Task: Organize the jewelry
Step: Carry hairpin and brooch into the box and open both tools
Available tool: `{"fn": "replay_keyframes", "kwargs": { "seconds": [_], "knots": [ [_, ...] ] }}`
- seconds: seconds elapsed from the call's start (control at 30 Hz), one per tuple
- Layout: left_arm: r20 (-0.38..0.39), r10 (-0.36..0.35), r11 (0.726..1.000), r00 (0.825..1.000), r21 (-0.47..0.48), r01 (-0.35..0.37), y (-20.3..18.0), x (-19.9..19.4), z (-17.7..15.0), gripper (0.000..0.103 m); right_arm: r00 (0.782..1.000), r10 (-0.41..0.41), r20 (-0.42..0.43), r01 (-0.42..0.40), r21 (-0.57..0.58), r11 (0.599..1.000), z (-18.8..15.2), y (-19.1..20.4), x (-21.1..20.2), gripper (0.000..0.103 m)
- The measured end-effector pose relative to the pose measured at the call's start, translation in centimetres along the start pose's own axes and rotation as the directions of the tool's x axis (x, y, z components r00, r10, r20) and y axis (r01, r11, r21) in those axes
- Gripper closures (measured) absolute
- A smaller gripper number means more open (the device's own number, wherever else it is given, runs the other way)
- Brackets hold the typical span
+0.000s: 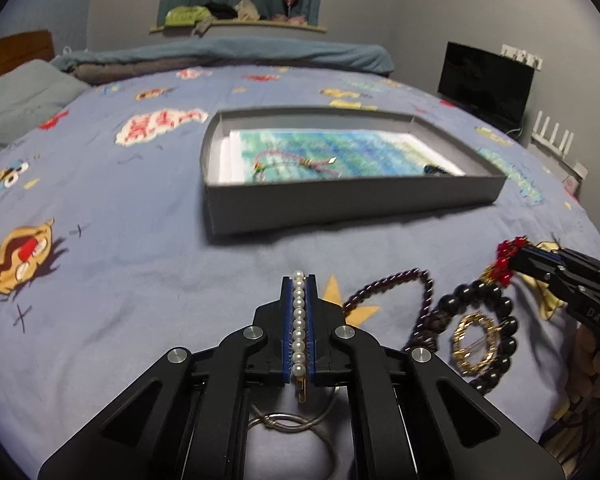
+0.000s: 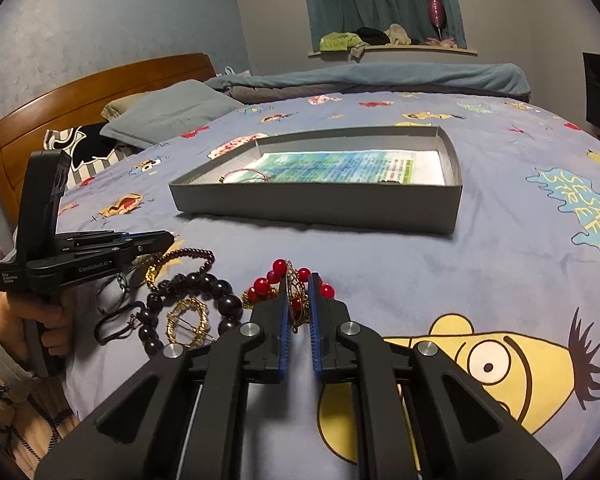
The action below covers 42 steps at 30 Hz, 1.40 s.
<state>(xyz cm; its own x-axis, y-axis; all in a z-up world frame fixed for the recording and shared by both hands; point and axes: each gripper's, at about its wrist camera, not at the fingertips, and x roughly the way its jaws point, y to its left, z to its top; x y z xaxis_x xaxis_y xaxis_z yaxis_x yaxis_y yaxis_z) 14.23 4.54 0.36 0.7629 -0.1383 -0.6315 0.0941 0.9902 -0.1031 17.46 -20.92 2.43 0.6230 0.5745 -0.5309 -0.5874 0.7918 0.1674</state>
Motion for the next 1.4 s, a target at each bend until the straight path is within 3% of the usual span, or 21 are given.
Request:
{"fn": "replay_keyframes", "kwargs": {
  "seconds": [0.3,0.5,0.83,1.4],
  "knots": [
    [0.181,-0.028,1.000,0.983,0.006,0.028,-0.5,-3.1,1.3,0.097,0.993,0.039,0.107,-0.042,0.030,0.999,1.8,-0.5,-2.1,0.095],
    [0.237,-0.056,0.998,0.970,-0.005,0.059,-0.4,-4.0,2.1,0.097,0.981,0.069,0.180,-0.077,0.042,0.996,3.4,-0.8,-3.1,0.095],
    [0.298,-0.125,0.990,0.946,-0.025,0.138,-0.1,-4.2,3.9,0.097,0.968,0.065,0.241,-0.079,0.049,0.996,5.5,-1.5,-3.4,0.095],
    [0.310,-0.151,0.986,0.939,-0.019,0.165,0.2,-3.2,5.5,0.097,0.948,0.063,0.311,-0.078,0.038,0.996,9.0,-1.8,-3.1,0.095]
  ]
}}
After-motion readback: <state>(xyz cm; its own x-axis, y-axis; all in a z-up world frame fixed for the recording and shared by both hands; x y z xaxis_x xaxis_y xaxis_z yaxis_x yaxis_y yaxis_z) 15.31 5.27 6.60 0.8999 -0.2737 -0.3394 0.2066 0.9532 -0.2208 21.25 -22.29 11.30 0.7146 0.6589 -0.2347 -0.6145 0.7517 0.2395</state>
